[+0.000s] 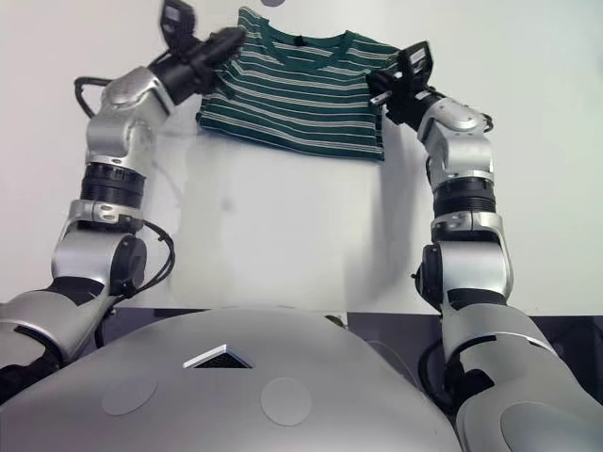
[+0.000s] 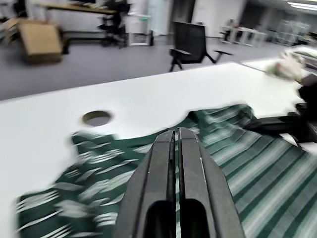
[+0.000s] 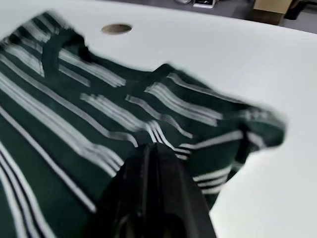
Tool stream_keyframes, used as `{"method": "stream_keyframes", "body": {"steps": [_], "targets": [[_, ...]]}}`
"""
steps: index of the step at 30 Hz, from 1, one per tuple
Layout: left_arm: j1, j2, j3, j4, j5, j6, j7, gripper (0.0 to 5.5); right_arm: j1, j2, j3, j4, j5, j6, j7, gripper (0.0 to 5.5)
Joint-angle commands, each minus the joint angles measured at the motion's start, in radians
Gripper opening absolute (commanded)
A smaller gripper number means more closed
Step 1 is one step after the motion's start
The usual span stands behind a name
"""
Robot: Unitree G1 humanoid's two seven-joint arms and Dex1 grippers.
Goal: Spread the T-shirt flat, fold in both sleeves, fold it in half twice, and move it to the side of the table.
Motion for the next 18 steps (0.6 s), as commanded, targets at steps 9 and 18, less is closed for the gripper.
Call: {"method": "stream_keyframes", "body": {"steps": [9,18], "targets": [[-0.069,0.258,-0.296,0.215,0.435,-0.103,0.011,0.0,0.259,-0.205,0.387,-0.809,-0.031,0.357,0.451,0.02],[-0.172,0.31,-0.062,0.171,0.296,-0.434,0.033,0.28,0.145,-0.12,0.046,-1.089,0.147,0.694,0.255,0.54]]}}
